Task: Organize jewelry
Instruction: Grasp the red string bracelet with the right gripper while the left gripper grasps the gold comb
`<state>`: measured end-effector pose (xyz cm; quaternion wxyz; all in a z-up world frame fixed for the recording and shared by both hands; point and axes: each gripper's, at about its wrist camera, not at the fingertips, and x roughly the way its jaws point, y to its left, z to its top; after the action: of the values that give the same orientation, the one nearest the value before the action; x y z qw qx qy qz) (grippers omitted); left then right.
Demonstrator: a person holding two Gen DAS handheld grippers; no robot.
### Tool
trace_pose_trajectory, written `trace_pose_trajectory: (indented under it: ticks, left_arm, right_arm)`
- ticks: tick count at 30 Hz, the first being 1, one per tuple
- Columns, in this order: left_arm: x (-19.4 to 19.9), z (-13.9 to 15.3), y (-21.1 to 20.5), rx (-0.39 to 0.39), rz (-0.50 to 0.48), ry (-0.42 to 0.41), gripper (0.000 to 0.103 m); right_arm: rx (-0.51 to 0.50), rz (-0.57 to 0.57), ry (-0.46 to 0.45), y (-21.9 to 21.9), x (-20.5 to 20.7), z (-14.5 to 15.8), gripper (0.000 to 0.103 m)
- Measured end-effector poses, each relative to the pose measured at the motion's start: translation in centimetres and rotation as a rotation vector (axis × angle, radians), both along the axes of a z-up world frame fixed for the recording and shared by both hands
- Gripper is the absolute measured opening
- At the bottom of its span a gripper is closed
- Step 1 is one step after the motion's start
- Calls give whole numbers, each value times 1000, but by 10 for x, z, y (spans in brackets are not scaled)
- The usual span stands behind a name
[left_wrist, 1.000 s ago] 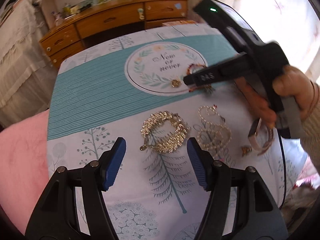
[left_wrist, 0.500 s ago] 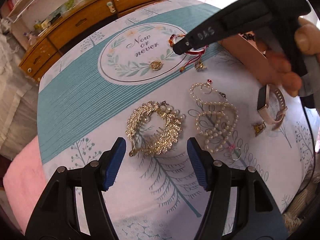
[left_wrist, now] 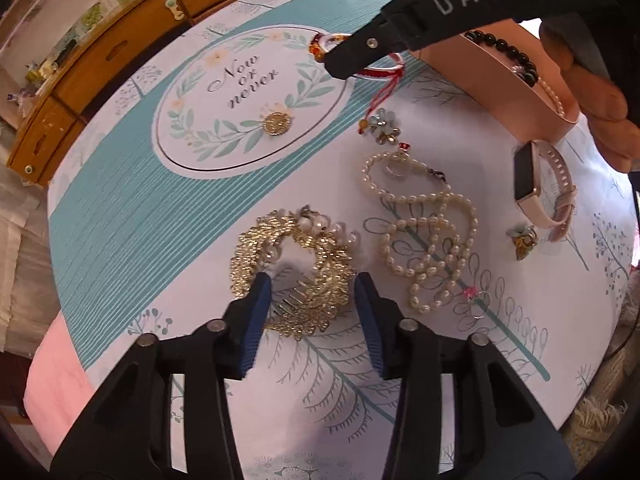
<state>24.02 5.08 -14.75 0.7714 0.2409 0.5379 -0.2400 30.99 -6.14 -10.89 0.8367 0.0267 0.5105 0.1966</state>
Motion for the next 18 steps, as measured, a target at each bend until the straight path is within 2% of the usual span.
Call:
trace_pose_trajectory:
  ticks: [1,10,18]
  left_arm:
    - [0,0,0,-6,-4,12,29]
    - [-4,1,-3,14,40,-11,29]
    - [-10,25,13,-41,142,-50,28]
  right_arm:
    - [-6,0,-4,0,-1,1,6]
    - [-83,28,-83,12,-7,5,6]
    - [-75,46,-88,16,-8,10,6]
